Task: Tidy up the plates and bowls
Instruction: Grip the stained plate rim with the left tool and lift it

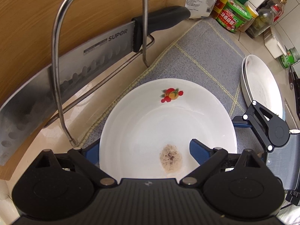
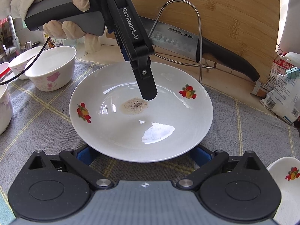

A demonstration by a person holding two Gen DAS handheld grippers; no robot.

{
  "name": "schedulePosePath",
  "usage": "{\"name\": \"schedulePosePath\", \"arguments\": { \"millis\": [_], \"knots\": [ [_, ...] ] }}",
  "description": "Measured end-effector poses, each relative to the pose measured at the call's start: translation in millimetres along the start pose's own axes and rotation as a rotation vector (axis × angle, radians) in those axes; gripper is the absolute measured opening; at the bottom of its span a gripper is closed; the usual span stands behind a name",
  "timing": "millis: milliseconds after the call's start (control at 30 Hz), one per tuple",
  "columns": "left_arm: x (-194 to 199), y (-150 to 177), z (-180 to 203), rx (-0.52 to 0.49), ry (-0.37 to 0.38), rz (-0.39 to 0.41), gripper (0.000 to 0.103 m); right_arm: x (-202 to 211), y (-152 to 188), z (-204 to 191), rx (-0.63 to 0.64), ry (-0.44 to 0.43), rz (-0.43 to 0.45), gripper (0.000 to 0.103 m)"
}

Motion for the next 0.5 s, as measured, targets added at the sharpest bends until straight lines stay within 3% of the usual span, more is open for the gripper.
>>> {"name": "schedulePosePath", "arguments": {
  "millis": [500],
  "knots": [
    [2.6, -0.6, -7.0, 0.026, 0.046, -0.01, 0.095, -0.5, -1.7, 0.2, 0.018, -0.011, -0.006, 0.103]
  ]
}}
Point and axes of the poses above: each gripper's, at about its wrist camera, not at the fingertips, and x roughly against the way its jaws point, z to its right, y to its underside, the point moved 3 cm from there along -x, roughly the way its jaws point, and after that the axes turned 3 degrees about -x, right-handed, at the moved point
